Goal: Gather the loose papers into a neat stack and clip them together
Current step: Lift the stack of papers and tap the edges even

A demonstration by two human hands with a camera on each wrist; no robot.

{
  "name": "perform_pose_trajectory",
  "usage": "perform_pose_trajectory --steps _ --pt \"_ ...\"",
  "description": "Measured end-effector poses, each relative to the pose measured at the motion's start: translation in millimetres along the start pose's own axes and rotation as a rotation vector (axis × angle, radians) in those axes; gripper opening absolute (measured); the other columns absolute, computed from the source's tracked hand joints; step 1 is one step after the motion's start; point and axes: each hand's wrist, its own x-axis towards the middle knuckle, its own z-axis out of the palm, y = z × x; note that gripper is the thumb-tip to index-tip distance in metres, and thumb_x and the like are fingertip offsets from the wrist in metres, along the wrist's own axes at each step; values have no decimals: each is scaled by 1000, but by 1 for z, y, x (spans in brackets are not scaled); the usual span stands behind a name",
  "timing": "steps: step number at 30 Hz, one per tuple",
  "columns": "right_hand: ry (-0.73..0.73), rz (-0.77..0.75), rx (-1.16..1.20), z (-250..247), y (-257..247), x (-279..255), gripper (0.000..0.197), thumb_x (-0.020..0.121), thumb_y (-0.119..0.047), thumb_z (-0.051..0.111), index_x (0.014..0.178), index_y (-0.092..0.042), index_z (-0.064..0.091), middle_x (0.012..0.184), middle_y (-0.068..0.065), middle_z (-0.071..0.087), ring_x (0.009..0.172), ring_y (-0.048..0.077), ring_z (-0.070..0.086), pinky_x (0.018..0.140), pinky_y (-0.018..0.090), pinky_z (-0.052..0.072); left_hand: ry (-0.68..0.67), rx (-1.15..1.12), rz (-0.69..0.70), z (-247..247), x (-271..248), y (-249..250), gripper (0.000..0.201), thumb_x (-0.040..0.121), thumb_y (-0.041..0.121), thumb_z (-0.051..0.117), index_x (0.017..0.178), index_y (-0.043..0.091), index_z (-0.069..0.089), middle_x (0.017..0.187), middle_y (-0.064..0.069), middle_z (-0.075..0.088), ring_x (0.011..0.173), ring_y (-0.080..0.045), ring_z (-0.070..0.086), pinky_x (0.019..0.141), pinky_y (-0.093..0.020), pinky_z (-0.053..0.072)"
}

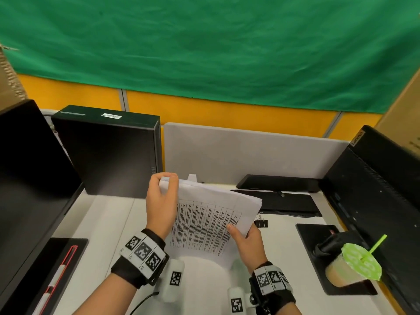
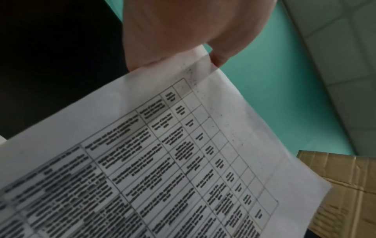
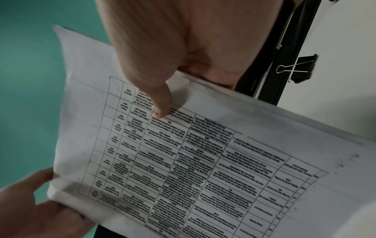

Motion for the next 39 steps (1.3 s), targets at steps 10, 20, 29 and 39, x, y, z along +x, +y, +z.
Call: perform_pose_trajectory --steps 10,20,29,39 --pt "41 22 53 0 0 7 19 90 -10 60 97 -27 64 99 -5 72 89 8 70 61 17 56 -341 151 -187 -32 -27 -71 27 99 17 39 101 35 59 104 11 68 104 -8 63 92 -31 51" --pt "4 42 5 1 11 11 20 90 -8 60 93 -28 66 89 -11 74 87 4 71 65 15 57 -224 129 -182 -30 -43 -87 26 98 14 41 97 34 58 98 17 67 87 15 62 78 -14 47" --pt "-185 109 -270 -19 18 16 20 86 -16 66 92 -35 63 95 -14 69 92 0 65 83 20 53 -597 452 -197 -68 -21 -101 13 94 27 50 99 30 62 83 15 69 69 6 62 67 -16 49" --pt "-368 432 -412 -9 85 21 16 80 -25 73 93 -27 65 108 3 72 103 20 66 92 35 52 -653 202 -922 -83 -12 -182 21 89 9 59 78 10 42 74 -9 63 64 -14 68 72 -32 54"
